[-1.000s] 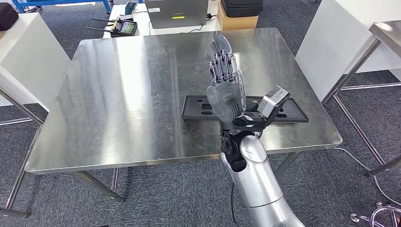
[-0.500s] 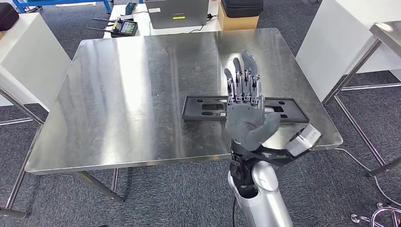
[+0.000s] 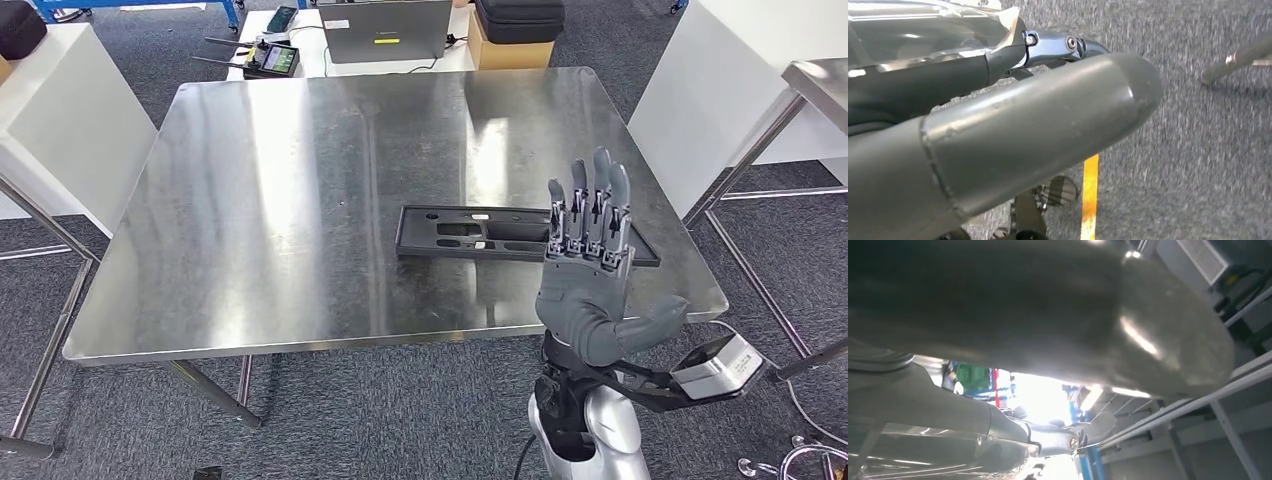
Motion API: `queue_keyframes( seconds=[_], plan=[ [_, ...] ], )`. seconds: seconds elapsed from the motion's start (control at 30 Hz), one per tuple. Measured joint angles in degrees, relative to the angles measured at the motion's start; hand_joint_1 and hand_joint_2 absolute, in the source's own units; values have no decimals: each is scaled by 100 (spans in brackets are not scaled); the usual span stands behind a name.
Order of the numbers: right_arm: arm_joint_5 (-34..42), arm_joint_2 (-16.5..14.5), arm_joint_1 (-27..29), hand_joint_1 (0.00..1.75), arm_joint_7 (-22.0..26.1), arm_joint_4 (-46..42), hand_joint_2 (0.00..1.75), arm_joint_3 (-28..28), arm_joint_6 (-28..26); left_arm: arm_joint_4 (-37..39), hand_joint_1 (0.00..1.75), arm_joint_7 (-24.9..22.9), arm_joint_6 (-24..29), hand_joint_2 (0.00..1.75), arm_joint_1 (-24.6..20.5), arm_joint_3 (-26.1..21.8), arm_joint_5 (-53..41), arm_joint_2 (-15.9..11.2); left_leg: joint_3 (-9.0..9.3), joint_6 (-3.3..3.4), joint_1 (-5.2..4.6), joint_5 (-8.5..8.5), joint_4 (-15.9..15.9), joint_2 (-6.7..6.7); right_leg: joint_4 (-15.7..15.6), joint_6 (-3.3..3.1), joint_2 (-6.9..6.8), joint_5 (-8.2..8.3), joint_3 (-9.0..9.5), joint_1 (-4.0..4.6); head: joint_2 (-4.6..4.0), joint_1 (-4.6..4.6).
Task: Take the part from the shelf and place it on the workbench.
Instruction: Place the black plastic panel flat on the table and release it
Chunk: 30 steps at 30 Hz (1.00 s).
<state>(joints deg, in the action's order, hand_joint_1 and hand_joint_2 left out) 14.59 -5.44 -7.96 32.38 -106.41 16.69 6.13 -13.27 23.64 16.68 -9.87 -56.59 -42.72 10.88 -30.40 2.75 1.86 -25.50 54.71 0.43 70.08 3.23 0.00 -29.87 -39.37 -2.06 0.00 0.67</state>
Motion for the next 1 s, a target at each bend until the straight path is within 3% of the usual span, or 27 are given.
queue_keyframes(
  seconds=[0.07,0.13,0.27,0.33,0.4,0.43,0.47,0.5,0.57,0.63,0.67,0.73,0.8,0.87,0.93,0.97,1.0],
  plan=[
    [-17,27,110,0,70,-27,0,-56,-8,1,0,1,0,0,-2,46,-10,7,-29,-72,25,-39,72,-7,-757,121,-2,249,450,-31,0,1],
    [-42,46,211,0,131,-60,0,-100,-19,-1,0,3,3,0,-10,75,-17,5,-80,-166,22,-85,175,-23,-1187,118,39,382,715,-9,0,9],
    [-112,77,318,0,190,-104,0,-165,-55,-2,0,8,7,0,-15,98,-22,0,-193,-259,38,-165,349,-56,-1129,-76,83,360,618,-11,0,-32],
    [-135,81,331,0,192,-115,0,-190,-84,-2,0,8,8,0,-14,99,-21,0,-351,-275,53,-484,705,-53,-1134,-188,73,415,549,-2,0,-52],
    [-149,81,344,0,192,-122,0,-207,-104,-2,0,7,8,0,-15,102,-16,-3,-629,-263,39,-973,1432,-52,-1131,-278,59,478,455,48,0,-69],
    [-155,81,354,0,192,-123,0,-211,-109,-2,0,5,8,0,-15,102,-11,-5,-735,-247,31,-1134,1756,-52,-1129,-311,53,512,404,81,0,-75],
    [-162,81,362,0,191,-123,0,-213,-115,-2,0,3,8,0,-14,103,-6,-8,-760,-218,20,-1182,1914,-52,-1128,-332,50,546,357,113,0,-75],
    [-170,81,368,0,189,-124,0,-215,-123,-2,0,-2,7,0,-15,103,-1,-10,-674,-174,1,-1118,1860,-53,-1127,-344,50,584,314,142,0,-76],
    [-194,81,371,0,183,-127,0,-219,-141,-3,0,-10,4,0,-28,105,2,-13,-212,-31,-69,-831,1203,-56,-1128,-349,53,658,246,182,0,-77],
    [-219,80,371,0,178,-129,0,-223,-168,-11,0,-20,3,0,-54,117,4,-21,209,82,-151,-657,550,-32,-1140,-315,45,732,215,205,0,-61],
    [-231,78,370,0,174,-130,0,-226,-182,-15,0,-25,4,0,-68,131,7,-25,293,111,-188,-630,394,-22,-1147,-284,32,767,214,195,0,-62],
    [-250,75,369,0,167,-130,0,-230,-197,-17,0,-38,9,0,-86,161,12,-27,272,121,-239,-549,336,-17,-1182,-200,6,846,221,175,0,-74],
    [-262,76,370,0,166,-129,0,-243,-201,-18,0,-53,15,0,-94,181,14,-26,221,119,-220,-385,209,-7,-1173,-144,-1,852,166,204,0,-84],
    [-271,80,368,0,166,-126,0,-261,-202,-18,0,-66,17,0,-98,193,15,-22,106,114,-187,-184,92,16,-812,-194,5,512,-4,227,0,-67],
    [-276,82,371,0,166,-113,0,-277,-203,-18,0,-78,17,0,-98,198,19,-18,-58,120,-186,-50,80,35,-93,-256,9,31,-190,202,0,-47],
    [-278,84,373,0,166,-106,0,-285,-204,-17,0,-83,17,0,-96,199,21,-15,-141,116,-185,14,84,41,208,-235,8,-90,-219,187,0,-44],
    [-279,84,376,0,166,-99,0,-290,-204,-17,0,-86,17,0,-94,198,23,-13,-213,107,-183,72,90,48,339,-181,7,-100,-161,172,0,-42]
  ],
)
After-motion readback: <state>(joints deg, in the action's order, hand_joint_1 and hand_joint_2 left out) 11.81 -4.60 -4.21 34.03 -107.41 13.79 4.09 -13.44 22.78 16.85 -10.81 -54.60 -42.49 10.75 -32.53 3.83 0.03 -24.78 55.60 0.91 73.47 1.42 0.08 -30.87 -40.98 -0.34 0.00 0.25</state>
